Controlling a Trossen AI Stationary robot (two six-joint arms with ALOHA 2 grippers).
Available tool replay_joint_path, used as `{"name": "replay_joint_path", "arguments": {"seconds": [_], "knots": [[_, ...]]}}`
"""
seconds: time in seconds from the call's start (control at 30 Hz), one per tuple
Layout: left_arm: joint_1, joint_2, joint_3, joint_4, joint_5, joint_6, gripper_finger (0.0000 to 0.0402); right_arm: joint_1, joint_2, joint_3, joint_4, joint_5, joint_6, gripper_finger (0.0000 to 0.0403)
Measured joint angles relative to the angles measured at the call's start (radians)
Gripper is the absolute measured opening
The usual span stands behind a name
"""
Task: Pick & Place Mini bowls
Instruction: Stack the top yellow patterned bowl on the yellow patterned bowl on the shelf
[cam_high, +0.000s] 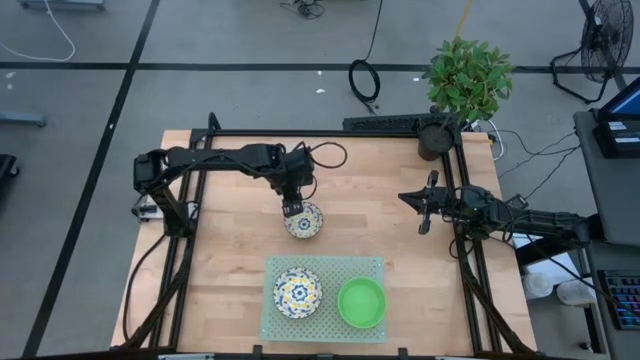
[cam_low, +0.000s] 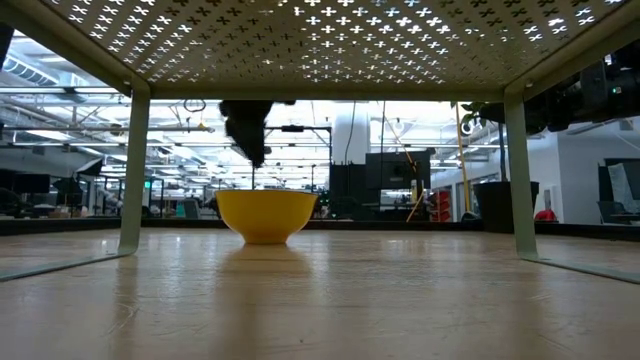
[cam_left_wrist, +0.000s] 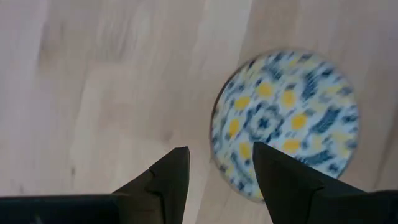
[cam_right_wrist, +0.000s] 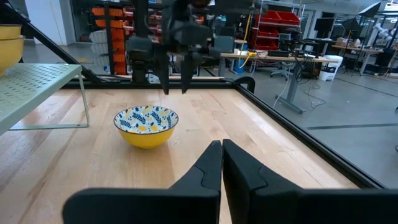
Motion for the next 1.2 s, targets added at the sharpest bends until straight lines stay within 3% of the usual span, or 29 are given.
{"name": "replay_joint_path", "arguments": {"seconds": [0.8,1.2], "knots": [[-0.019,0.0,-0.257,0.277,0.108,-0.122,0.0182,0.0,0.0,0.0,0.0,0.0,0.0,0.0],[-0.026,0.0,-0.305,0.253,-0.101,-0.266,0.0182,0.0,0.0,0.0,0.0,0.0,0.0,0.0]]}}
